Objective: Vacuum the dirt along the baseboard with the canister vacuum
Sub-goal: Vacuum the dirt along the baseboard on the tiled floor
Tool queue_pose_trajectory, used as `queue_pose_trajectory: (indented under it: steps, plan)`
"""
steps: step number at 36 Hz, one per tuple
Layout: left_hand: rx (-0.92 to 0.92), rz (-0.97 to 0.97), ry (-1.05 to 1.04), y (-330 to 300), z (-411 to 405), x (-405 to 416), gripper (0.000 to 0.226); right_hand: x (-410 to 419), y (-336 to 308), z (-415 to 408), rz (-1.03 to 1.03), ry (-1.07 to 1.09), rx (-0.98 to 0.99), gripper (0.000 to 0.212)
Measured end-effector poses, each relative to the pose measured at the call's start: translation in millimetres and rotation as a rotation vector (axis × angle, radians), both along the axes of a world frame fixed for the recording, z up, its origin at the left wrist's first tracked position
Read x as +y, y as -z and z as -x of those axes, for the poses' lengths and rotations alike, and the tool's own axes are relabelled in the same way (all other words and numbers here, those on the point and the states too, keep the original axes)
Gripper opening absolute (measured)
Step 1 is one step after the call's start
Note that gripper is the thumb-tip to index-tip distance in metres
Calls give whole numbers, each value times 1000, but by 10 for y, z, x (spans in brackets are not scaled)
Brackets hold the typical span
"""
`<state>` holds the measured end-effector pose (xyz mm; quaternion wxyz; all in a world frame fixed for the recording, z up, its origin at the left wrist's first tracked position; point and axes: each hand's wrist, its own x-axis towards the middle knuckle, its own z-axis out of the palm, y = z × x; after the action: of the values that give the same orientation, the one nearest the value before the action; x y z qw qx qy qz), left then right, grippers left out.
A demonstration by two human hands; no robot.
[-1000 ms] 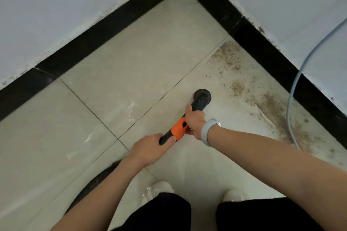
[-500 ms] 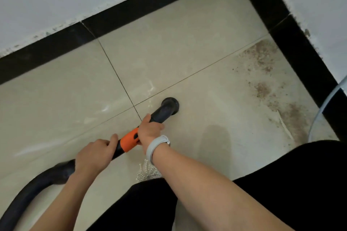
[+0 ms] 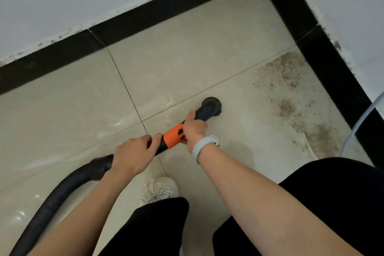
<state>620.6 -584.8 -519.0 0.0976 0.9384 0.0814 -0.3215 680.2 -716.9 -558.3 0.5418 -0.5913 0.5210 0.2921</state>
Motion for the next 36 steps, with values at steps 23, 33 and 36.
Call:
queue_pose_trajectory:
  steps: [23, 33, 36]
  plan:
    - [91, 202, 143, -259, -806, -1280, 57, -1340, -62, -525, -169, 153, -44, 40]
    - [-52, 179, 99, -46, -1178, -1133, 52, -1042, 96, -995, -338, 495, -199, 51]
    - [-60, 257, 40, 85, -1280, -1163, 52, -1091, 142, -1112, -366, 545, -241, 36]
